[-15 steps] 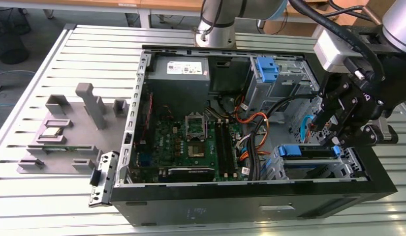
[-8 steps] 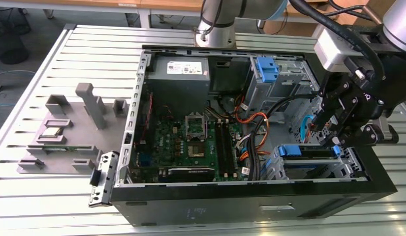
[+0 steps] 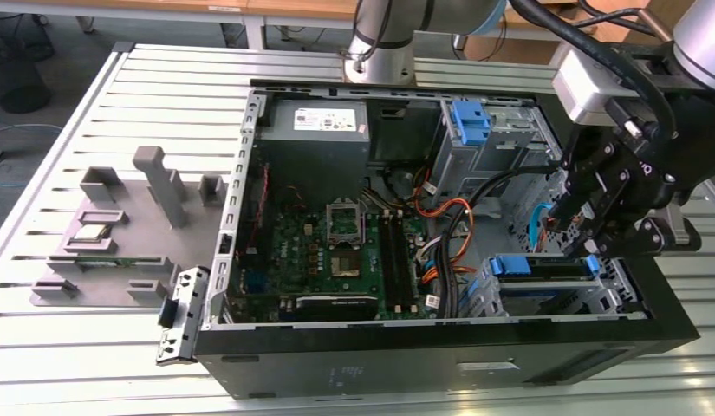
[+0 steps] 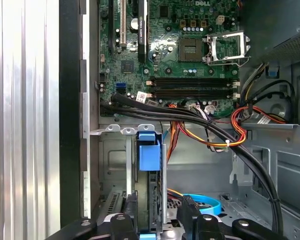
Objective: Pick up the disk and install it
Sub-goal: 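Insert the first disk wire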
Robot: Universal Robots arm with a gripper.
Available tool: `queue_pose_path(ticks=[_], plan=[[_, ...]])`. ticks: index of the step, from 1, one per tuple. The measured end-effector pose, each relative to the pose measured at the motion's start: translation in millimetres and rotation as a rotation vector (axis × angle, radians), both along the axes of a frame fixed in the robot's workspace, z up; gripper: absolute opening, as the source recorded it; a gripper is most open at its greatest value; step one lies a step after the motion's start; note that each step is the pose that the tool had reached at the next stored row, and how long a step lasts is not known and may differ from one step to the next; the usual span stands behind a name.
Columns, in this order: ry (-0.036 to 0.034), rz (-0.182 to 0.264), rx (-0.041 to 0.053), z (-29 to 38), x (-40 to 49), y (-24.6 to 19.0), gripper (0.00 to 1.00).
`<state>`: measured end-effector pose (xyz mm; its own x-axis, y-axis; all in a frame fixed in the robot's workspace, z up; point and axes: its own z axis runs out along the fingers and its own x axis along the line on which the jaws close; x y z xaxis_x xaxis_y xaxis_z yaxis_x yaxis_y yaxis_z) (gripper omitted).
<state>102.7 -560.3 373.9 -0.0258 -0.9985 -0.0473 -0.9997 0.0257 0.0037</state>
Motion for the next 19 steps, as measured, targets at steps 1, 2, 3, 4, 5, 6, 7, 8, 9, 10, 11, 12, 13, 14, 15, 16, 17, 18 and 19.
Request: queue_pose_path(ticks=[1,2,3,4,5,6,7,8,9,10,11,12,13,14,15,16,17,18,19], plan=[[0.0,0.0,-0.0001,0.0,0.0,1.4,0.48],[0.0,0.0,0.0,0.0,0.0,2.8,0.48],[0.0,0.0,0.0001,-0.1,0.0,4.5,0.48],[0.0,0.0,0.0002,-0.2,0.0,5.9,0.48],[0.0,0.0,0.0001,-0.3,0.1,6.7,0.48],[0.0001,0.0,0.0001,-0.5,0.6,7.3,0.48],[0.0001,0.0,0.0001,-0.8,1.3,8.0,0.48],[0.0001,0.0,0.0001,-1.1,2.3,8.7,0.48],[0.0,0.0,0.0001,-1.5,3.4,9.4,0.48],[0.0,0.0,0.0,-1.8,4.6,10.2,0.48],[0.0,0.0,0.0001,-2.1,5.7,10.9,0.48],[0.0,0.0,0.0,-2.3,6.9,11.8,0.48],[0.0,0.0,0.0001,-2.8,8.0,12.6,0.48],[0.0,0.0,0.0001,-3.4,9.0,13.1,0.48],[0.0,0.0,0.0002,-4.2,9.7,13.5,0.48],[0.0,0.0,0.0001,-5.1,10.1,13.7,0.48],[0.0,0.0,0.0002,-6.3,10.5,13.9,0.48],[0.0,0.0,0.0,-7.4,10.7,14.0,0.48],[0.0,0.0,0.0001,-8.3,10.9,14.1,0.48]])
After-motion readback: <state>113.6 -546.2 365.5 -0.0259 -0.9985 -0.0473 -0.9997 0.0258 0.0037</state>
